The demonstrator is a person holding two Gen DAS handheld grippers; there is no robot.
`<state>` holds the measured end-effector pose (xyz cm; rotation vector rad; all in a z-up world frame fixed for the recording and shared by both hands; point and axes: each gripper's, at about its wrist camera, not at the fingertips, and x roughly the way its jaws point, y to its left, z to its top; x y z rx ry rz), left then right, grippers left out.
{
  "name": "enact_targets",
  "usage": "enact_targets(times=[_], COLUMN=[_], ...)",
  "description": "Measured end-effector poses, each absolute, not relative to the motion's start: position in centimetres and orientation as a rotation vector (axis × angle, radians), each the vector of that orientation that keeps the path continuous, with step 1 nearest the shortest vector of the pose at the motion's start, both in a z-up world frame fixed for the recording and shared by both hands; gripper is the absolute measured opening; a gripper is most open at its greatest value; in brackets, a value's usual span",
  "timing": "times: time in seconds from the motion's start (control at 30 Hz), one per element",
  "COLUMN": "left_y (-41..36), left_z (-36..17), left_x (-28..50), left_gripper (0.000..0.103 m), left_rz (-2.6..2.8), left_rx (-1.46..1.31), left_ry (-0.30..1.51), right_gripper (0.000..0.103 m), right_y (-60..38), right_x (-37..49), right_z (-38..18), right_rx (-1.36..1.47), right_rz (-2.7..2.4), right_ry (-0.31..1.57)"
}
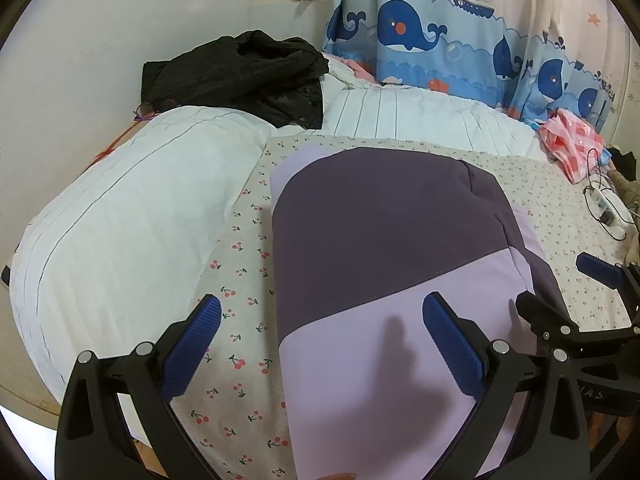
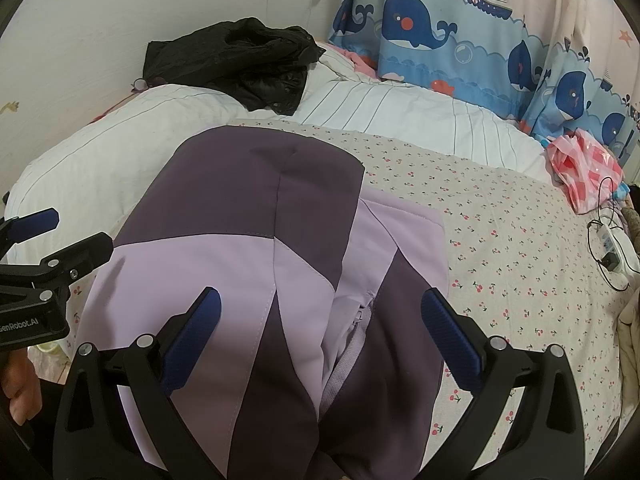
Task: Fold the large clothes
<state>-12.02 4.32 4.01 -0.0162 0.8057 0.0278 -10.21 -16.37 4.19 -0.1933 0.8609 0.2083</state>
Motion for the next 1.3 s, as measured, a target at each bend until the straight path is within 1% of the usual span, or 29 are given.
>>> enact_targets(times=[1.3], left_y=[4.10], left_z=[3.76], left_x=[-12.08], left_gripper=[0.097], left_rz=[0.034], left_rx=[-0.025], left_ry=[0.808], right_gripper=[0.097], right_y=[-15.64], right_x=[-10.44], right_z=[3.95], right_rx=[-0.192], right_rz=[0.211], right_ry=[0.863])
